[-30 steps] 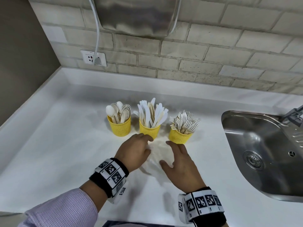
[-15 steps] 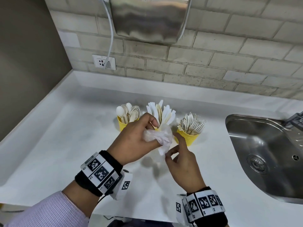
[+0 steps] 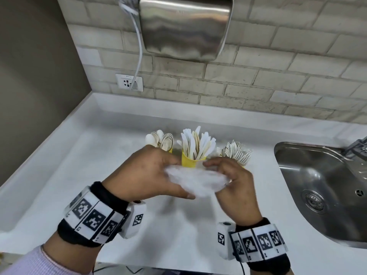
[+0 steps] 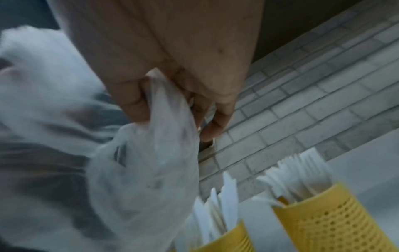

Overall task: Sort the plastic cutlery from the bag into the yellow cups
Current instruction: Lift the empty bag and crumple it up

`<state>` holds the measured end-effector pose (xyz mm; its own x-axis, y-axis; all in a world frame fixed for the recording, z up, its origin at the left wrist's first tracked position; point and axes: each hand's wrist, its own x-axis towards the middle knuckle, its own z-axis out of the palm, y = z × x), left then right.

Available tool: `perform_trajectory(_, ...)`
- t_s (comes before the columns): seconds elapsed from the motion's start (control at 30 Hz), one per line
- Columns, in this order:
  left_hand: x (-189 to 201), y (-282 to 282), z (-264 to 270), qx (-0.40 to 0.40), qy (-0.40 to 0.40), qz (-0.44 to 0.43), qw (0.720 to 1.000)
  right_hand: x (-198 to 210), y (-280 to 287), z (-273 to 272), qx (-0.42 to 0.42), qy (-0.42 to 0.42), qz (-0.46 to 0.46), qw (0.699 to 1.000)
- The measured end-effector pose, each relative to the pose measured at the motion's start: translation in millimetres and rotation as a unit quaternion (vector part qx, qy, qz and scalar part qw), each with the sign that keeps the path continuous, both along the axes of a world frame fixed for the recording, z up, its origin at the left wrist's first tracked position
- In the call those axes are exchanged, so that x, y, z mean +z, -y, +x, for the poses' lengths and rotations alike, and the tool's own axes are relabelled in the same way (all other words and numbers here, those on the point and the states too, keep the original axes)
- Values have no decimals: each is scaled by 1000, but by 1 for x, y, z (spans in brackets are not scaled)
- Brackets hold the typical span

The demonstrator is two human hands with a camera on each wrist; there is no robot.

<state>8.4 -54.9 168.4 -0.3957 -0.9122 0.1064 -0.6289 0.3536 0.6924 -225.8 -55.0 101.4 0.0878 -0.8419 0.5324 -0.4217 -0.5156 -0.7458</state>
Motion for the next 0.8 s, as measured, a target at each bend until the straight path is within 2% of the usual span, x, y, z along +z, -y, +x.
perform_trajectory(0.07, 1, 2, 18, 16, 66, -12, 998, 3, 2, -14, -53, 5, 15, 998)
perform_trajectory(0.17, -3, 7, 41, 5, 145, -80, 986, 14, 3, -32, -130, -62, -9, 990)
perform_trajectory(0.3, -11, 6, 52, 64, 205, -139, 967, 23, 5, -41, -137, -107, 0, 985)
perform_trajectory(0.37, -17, 5, 51, 90, 224, -145, 959, 27, 4, -44, -143, -76, -5, 987)
perform_trajectory(0.4, -22, 5, 52, 101, 216, -147, 960, 27, 3, -46, -151, -46, -3, 988)
perform_trajectory(0.47, -27, 6, 51, 117, 134, -127, 976, 28, 5, -49, -139, 48, 40, 988)
perform_trajectory(0.53, -29, 6, 49, 131, 17, -85, 988, 33, 3, -51, -54, 215, 111, 969)
perform_trajectory(0.6, -31, 6, 47, 151, -45, -46, 986, 40, -4, -53, 85, 385, 203, 896)
perform_trajectory(0.63, -32, 6, 45, 163, -51, -27, 985, 43, -9, -56, 151, 427, 234, 860)
perform_trajectory(0.67, -34, 5, 46, 173, -49, -11, 984, 45, -13, -59, 212, 428, 255, 841)
perform_trajectory(0.7, -35, 6, 46, 181, -47, 1, 982, 48, -17, -63, 253, 394, 273, 840)
perform_trajectory(0.73, -34, 6, 47, 183, -51, 14, 982, 49, -19, -68, 266, 339, 281, 857)
perform_trajectory(0.8, -28, 4, 47, 164, -100, 51, 980, 49, -19, -76, 224, 235, 285, 902)
